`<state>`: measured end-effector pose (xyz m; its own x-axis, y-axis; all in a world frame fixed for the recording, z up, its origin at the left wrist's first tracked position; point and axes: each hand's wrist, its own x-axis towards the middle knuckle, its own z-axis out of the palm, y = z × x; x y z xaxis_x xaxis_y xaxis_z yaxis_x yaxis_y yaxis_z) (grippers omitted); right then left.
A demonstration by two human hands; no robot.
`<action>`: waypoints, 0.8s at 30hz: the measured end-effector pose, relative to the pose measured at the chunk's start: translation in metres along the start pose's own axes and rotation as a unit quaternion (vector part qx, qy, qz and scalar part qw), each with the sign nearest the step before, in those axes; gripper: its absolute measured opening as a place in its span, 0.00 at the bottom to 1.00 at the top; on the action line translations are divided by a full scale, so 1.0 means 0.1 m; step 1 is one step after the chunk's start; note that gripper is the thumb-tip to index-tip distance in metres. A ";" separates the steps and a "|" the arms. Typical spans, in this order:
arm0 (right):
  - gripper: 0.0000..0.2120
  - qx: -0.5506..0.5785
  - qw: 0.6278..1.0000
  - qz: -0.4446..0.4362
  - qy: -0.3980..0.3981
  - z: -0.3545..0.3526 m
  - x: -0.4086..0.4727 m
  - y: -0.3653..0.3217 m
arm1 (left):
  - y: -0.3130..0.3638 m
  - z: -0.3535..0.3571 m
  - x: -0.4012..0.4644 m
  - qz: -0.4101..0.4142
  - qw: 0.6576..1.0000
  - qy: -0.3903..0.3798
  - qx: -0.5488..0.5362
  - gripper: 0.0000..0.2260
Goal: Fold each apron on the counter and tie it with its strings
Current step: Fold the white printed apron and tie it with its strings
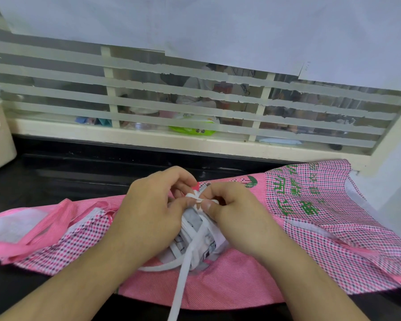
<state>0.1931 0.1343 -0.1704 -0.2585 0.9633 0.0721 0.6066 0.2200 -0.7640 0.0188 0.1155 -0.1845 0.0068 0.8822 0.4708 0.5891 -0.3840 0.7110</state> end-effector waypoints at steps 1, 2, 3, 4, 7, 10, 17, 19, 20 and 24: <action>0.11 0.014 1.000 0.007 -0.005 0.00 0.00 0.00 | -0.01 0.00 0.00 0.010 1.000 0.006 0.009 0.16; 0.12 0.030 0.999 0.016 -0.009 -0.01 -0.01 -0.01 | -0.02 0.01 0.01 0.019 1.000 0.017 0.015 0.16; 0.12 0.046 0.999 0.025 -0.011 -0.01 -0.01 -0.01 | -0.03 0.01 0.01 0.027 0.999 0.035 0.020 0.16; 0.12 0.061 0.997 0.035 -0.011 -0.01 -0.02 -0.02 | -0.03 0.02 0.01 0.031 0.997 0.060 0.025 0.17; 0.15 0.120 0.991 0.061 0.003 -0.01 -0.04 -0.04 | -0.04 0.00 0.01 0.029 0.990 0.134 0.023 0.21; 0.16 0.153 0.986 0.070 0.012 -0.01 -0.05 -0.05 | 0.00 -0.03 -0.01 0.096 0.989 0.096 0.058 0.14; 0.14 0.144 0.985 0.084 0.036 0.05 -0.03 -0.04 | 0.01 -0.02 -0.03 0.115 0.990 -0.007 0.079 0.04; 0.16 0.132 0.986 0.089 0.040 0.07 -0.03 -0.04 | 0.02 -0.03 -0.03 0.101 0.992 -0.023 0.069 0.08; 0.16 0.129 0.987 0.091 0.042 0.07 -0.03 -0.05 | 0.02 -0.02 -0.03 0.087 0.994 -0.027 0.062 0.09; 0.13 0.097 0.991 0.088 0.033 0.04 -0.04 -0.06 | 0.02 0.02 -0.02 0.044 0.995 -0.044 0.078 0.06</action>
<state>0.1877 0.1290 -0.1685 -0.1079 0.9935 -0.0363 0.4804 0.0201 -0.8768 0.0216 0.1136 -0.1851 0.1292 0.8703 0.4752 0.7018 -0.4188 0.5762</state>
